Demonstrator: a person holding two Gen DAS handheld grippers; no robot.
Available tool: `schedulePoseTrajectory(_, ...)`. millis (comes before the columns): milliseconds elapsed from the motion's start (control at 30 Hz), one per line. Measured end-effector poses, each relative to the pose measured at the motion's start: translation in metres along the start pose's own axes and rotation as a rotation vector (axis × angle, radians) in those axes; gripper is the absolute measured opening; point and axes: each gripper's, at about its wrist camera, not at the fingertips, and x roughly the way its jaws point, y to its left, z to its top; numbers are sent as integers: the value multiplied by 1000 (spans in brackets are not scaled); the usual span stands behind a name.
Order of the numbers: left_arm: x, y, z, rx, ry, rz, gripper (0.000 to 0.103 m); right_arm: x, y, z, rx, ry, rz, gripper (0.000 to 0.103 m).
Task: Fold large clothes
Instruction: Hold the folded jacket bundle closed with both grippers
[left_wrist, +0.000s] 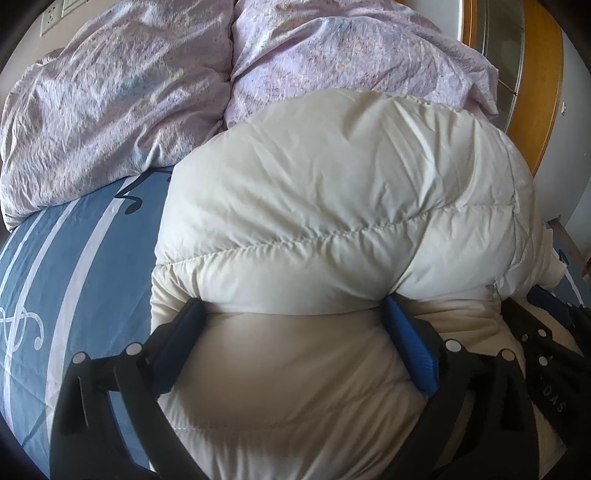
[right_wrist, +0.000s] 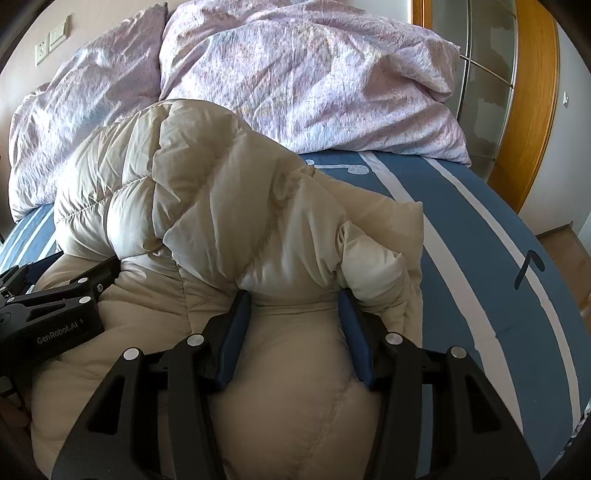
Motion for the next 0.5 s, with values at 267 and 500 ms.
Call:
schedulePoseTrajectory(267, 3, 0, 1, -5, 11, 3, 98, 1, 1, 1, 5, 5, 1, 52)
schedulePoseTrajectory(500, 3, 1, 1, -5, 13, 3, 99, 1, 0, 2, 3, 6, 1, 52)
